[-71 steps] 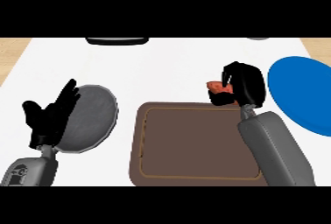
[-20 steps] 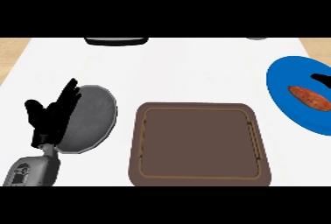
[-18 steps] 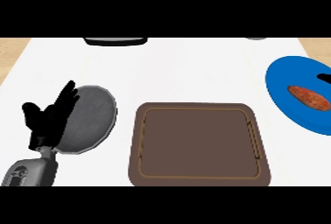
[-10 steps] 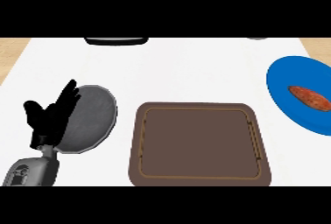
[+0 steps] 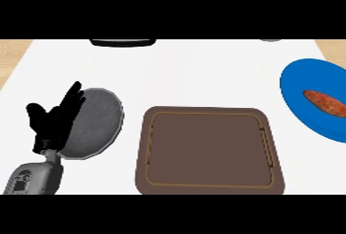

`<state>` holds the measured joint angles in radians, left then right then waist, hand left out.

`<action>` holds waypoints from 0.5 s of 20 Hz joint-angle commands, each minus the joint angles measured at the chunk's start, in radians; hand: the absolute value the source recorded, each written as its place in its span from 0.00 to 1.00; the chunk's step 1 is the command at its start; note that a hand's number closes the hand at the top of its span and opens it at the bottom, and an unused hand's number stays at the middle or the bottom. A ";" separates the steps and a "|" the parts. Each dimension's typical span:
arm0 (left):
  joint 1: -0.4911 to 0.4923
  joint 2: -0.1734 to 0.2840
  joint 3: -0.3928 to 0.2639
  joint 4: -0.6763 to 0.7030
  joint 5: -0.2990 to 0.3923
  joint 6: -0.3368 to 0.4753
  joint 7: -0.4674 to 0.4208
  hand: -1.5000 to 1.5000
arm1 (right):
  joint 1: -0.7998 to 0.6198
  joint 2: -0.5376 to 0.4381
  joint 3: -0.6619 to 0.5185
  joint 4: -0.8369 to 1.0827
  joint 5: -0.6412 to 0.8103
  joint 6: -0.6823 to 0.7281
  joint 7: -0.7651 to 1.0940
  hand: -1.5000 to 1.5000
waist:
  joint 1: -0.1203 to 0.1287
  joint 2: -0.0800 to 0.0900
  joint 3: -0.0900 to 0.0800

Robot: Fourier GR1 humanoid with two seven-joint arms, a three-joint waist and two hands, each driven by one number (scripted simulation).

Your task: Pick the sweet potato from the tray and place it in the plate

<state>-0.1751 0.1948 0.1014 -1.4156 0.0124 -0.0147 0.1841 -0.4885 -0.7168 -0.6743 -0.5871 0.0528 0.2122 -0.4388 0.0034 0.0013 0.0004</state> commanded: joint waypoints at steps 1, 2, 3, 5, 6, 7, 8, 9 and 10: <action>-0.015 -0.016 -0.009 -0.019 -0.010 0.012 0.011 0.50 | 0.003 -0.084 -0.004 0.115 -0.007 0.027 -0.071 0.00 | 0.006 0.002 0.001; -0.003 0.001 -0.001 -0.010 -0.014 0.002 0.002 0.50 | 0.019 -0.068 -0.011 0.158 -0.004 0.011 -0.145 0.00 | 0.008 0.003 0.001; -0.037 0.003 0.010 0.010 -0.012 0.001 0.007 0.50 | 0.040 -0.052 0.004 0.019 -0.046 0.019 -0.033 0.00 | -0.003 -0.001 0.000; 0.028 0.001 0.019 0.027 0.009 -0.034 -0.054 0.50 | 0.068 -0.041 0.013 0.064 -0.034 0.005 -0.084 0.00 | 0.000 0.000 0.000; 0.010 0.013 0.021 -0.017 0.012 -0.029 -0.001 0.50 | 0.086 -0.073 0.012 0.141 -0.013 0.030 -0.161 0.00 | 0.004 0.001 0.001; -0.046 0.017 0.037 0.077 0.007 -0.031 -0.036 0.50 | 0.056 -0.082 0.019 0.148 -0.021 0.015 -0.118 0.00 | 0.002 0.002 0.000; 0.041 0.010 0.023 0.016 0.011 -0.045 -0.045 0.50 | 0.073 -0.083 0.031 0.160 0.004 -0.005 -0.155 0.00 | 0.006 0.002 0.001; 0.013 -0.012 0.009 0.025 -0.015 -0.010 -0.038 0.50 | 0.049 -0.104 0.027 0.094 -0.035 0.003 -0.038 0.00 | 0.000 -0.001 0.000; 0.012 -0.001 0.003 -0.014 0.001 -0.038 -0.019 0.50 | 0.058 -0.128 0.026 0.205 -0.006 0.014 -0.137 0.00 | 0.007 0.002 0.001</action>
<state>-0.1704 0.1949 0.1130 -1.4044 0.0116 -0.0368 0.1622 -0.4349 -0.8016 -0.6569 -0.4579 0.0376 0.2228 -0.5413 0.0069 0.0024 0.0008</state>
